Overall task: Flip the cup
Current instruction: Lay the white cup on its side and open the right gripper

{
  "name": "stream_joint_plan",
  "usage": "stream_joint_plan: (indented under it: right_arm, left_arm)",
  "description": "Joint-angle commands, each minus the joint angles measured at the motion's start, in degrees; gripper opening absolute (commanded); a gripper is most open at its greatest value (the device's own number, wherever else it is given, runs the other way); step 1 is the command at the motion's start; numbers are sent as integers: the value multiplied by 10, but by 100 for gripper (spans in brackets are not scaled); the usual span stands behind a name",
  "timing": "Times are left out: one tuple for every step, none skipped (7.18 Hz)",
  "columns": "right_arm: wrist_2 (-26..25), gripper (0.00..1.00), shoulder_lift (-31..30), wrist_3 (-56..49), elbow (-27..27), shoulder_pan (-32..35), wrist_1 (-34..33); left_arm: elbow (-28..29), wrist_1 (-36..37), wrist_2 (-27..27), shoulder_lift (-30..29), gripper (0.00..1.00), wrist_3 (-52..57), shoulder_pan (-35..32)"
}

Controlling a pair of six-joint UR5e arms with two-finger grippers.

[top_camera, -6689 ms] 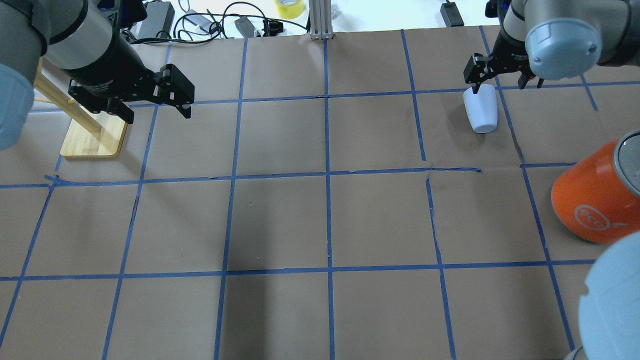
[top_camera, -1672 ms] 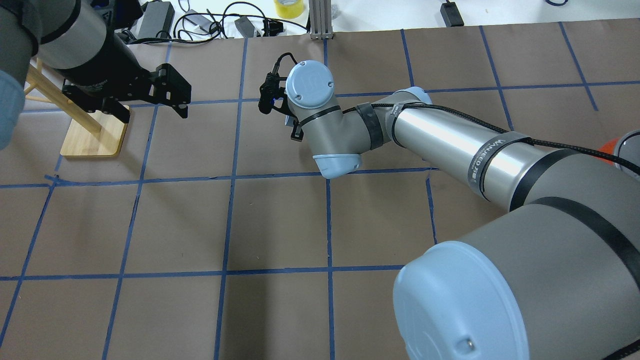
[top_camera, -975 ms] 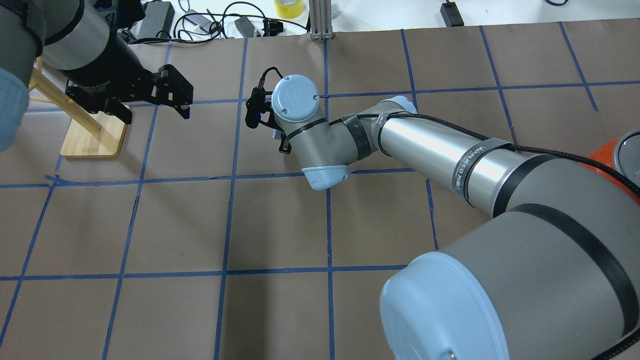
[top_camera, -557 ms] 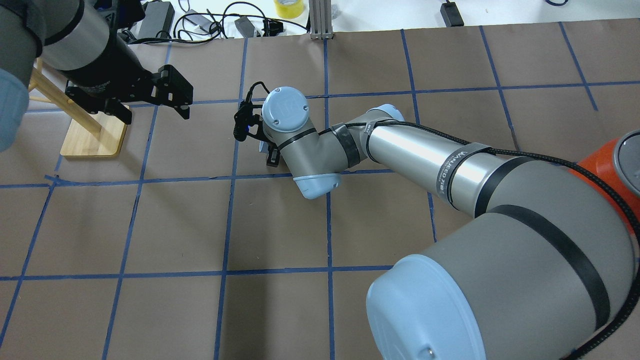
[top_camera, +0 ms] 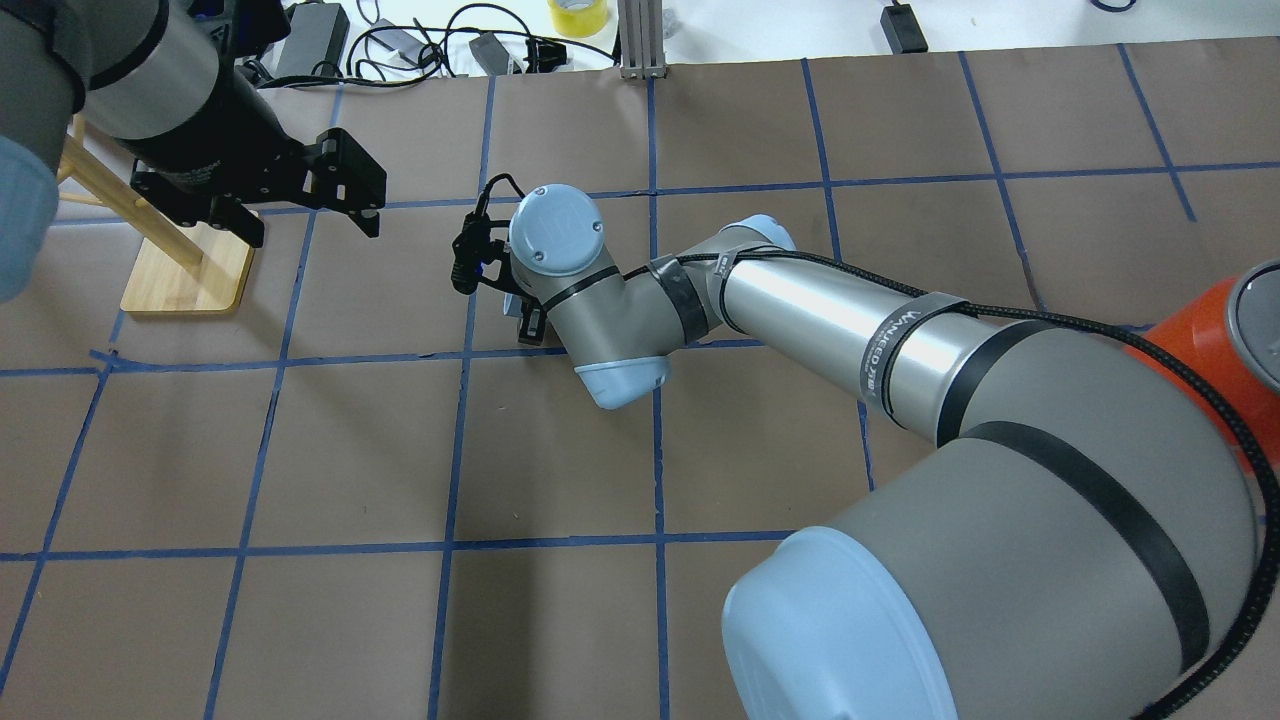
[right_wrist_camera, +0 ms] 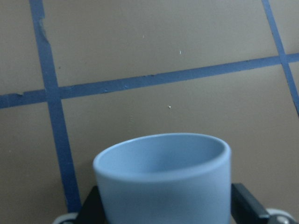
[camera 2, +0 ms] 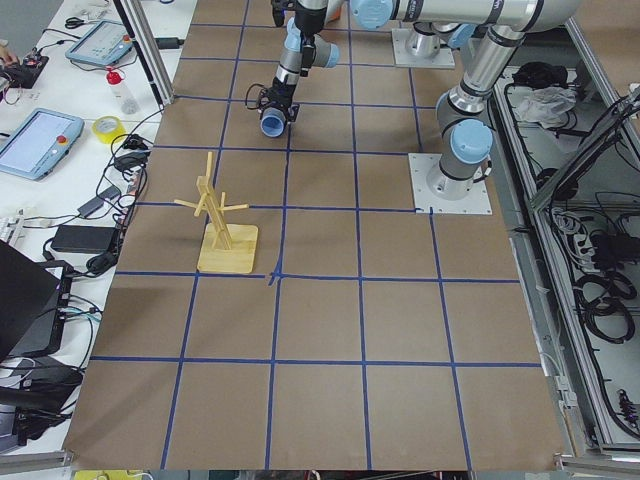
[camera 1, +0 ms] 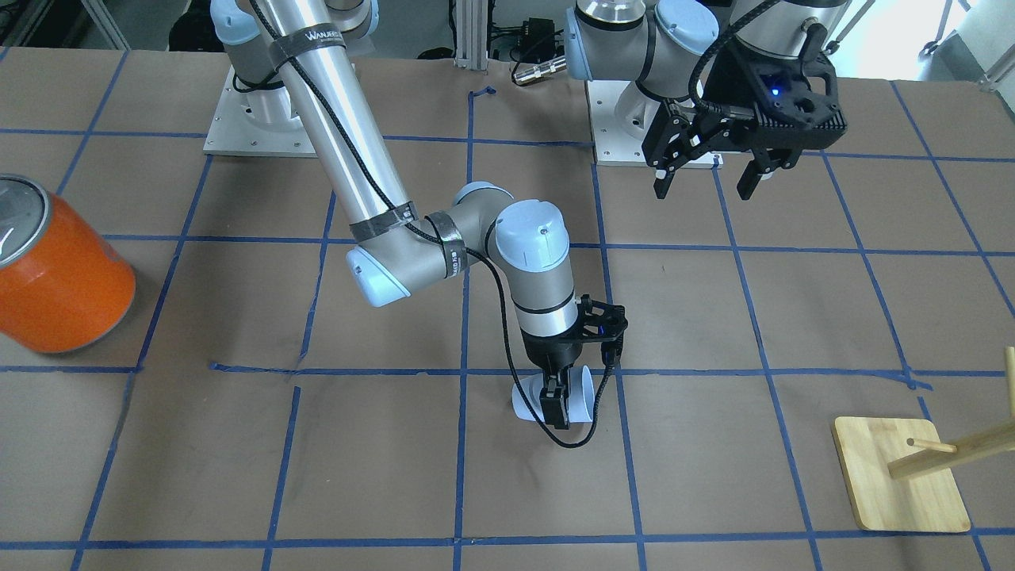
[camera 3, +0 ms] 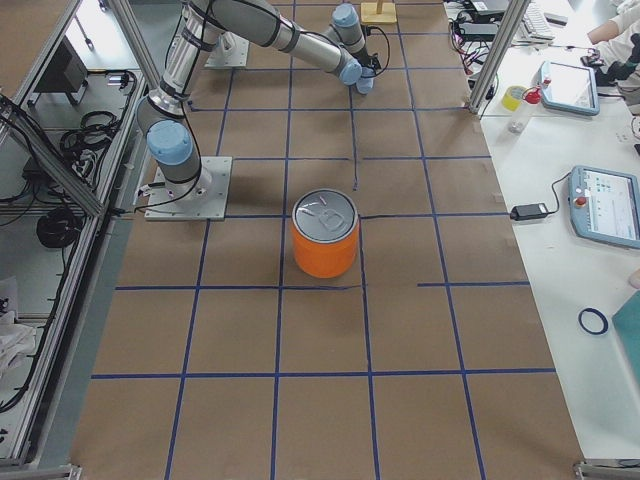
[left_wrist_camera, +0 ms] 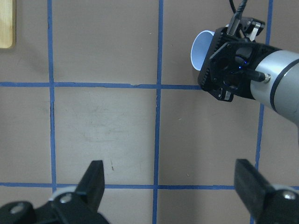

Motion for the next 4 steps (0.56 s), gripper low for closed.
stream_joint_plan:
  right_arm:
    - [8, 100, 2, 17, 0, 1, 0]
    - [7, 100, 0, 47, -1, 0, 0]
    - [-3, 100, -9, 51, -2, -3, 1]
    - [-4, 100, -27, 51, -2, -12, 7]
  left_arm:
    - [0, 0, 1, 1, 100, 0, 0]
    - [1, 1, 1, 1, 100, 0, 0]
    - [1, 0, 1, 1, 100, 0, 0]
    - [0, -1, 1, 1, 100, 1, 0]
